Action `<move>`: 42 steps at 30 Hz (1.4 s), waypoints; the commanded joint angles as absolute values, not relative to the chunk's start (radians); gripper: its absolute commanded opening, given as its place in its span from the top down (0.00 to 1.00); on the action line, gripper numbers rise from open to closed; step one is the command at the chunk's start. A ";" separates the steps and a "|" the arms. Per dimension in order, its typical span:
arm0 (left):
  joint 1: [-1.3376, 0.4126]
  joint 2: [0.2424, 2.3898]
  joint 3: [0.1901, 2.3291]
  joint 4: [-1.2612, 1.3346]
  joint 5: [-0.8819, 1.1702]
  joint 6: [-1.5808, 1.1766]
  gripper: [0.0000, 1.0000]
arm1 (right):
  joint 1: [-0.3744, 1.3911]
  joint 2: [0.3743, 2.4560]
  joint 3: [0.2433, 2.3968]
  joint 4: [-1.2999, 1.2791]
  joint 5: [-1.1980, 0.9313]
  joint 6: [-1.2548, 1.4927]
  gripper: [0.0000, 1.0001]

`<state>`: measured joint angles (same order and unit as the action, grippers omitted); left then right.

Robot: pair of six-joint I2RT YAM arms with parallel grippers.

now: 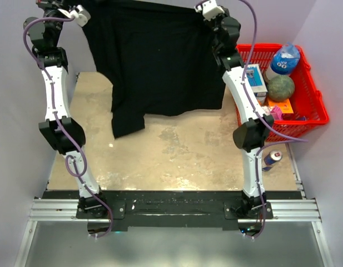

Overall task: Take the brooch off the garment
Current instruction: Flatten out the clothes at the center of the board.

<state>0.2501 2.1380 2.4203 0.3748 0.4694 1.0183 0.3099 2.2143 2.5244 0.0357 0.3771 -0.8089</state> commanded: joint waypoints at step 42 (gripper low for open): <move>0.268 0.923 0.807 -1.315 0.723 1.954 0.55 | 0.456 1.147 0.749 -0.661 0.187 -0.845 0.76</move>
<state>0.2718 0.8776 0.7868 -1.2804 0.7567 1.9377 0.4572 1.1393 0.7525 -0.4446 0.2584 -0.8474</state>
